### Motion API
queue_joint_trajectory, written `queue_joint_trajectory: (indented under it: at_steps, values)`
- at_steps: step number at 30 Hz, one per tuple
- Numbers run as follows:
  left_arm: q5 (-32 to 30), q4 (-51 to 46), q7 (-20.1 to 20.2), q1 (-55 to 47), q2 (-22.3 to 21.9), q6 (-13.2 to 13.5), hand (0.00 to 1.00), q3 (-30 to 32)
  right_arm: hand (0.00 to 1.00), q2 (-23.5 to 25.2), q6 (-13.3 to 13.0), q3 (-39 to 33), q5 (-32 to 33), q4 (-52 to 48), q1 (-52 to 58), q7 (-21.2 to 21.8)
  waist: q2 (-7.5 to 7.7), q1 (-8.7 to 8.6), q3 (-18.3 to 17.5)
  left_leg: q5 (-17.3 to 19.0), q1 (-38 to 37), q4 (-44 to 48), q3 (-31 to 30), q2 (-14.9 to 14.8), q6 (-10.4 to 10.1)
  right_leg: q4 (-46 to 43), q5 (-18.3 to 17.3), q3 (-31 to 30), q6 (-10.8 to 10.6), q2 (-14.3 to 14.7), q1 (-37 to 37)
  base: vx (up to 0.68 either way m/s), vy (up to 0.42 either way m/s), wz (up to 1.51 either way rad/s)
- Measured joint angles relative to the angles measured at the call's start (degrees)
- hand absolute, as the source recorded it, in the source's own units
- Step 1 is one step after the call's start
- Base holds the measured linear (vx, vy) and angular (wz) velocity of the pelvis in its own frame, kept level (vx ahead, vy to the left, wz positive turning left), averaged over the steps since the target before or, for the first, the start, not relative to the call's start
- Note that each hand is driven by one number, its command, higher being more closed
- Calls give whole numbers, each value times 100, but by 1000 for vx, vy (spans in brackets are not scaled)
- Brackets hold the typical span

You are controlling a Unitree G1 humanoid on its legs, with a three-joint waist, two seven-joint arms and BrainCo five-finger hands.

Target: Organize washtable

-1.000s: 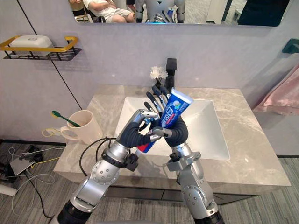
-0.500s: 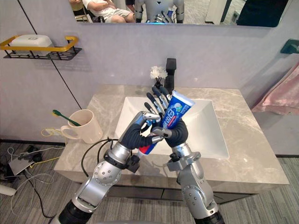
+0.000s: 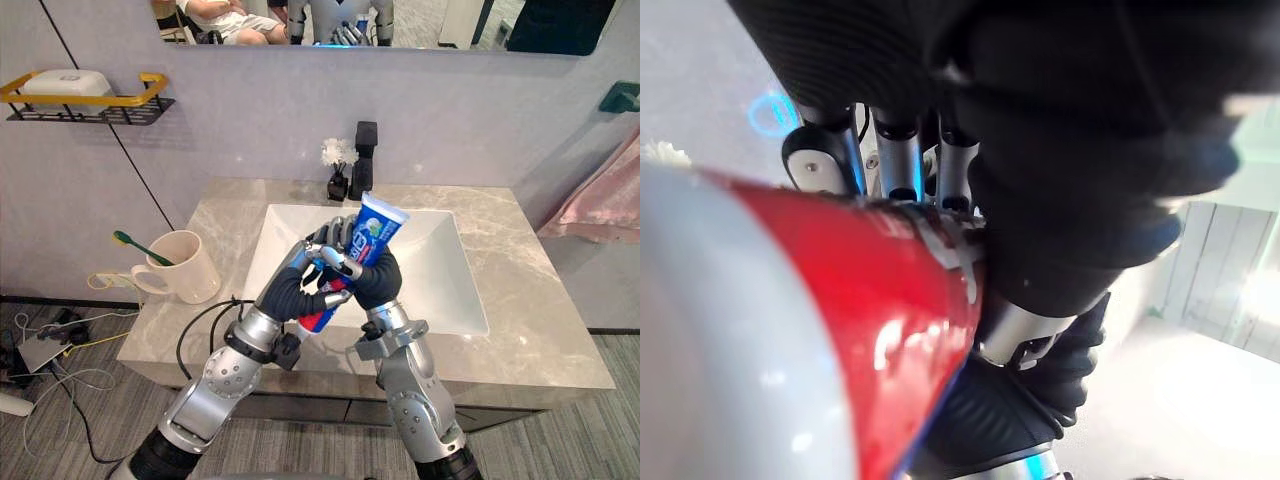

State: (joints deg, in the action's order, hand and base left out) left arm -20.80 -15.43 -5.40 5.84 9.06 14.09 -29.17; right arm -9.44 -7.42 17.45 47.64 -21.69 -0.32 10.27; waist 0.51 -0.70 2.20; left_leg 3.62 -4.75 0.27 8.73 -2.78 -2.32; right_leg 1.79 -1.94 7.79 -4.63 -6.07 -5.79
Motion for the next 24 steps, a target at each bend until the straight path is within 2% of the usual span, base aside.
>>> queue_joint_trajectory:
  at_steps: [2, 3, 18, 24]
  values:
    - [3, 26, 0, -23, -23, 14, 100, 10, 100, 0, 23, -1, -2, 4, 0, -10, 0, 6, 0, -17, 0, -14, -5, 0, 0, 0, 1, 0, -1, 0, 2, -15, -8, 1]
    - [2, 36, 0, -24, -42, 13, 0, 11, 100, 0, 22, -10, -3, 4, 0, -10, 0, 6, 0, -29, -1, -27, -9, 0, -3, 0, 2, 1, -2, 1, 5, -33, -19, 2]
    - [231, 42, -10, -535, -209, 23, 0, 341, 100, 40, 33, 55, -49, 3, -6, -1, -6, 40, -3, -38, -3, -28, -24, -1, -3, 9, 5, 10, -5, 4, 0, 0, 0, 0]
    - [279, 6, -104, -886, -327, -48, 0, 908, 100, 227, 31, 52, -51, -1, -26, 21, -21, 54, -11, -49, -4, -28, -55, -1, -4, 11, 4, 40, -5, 4, 0, -7, -3, 2]
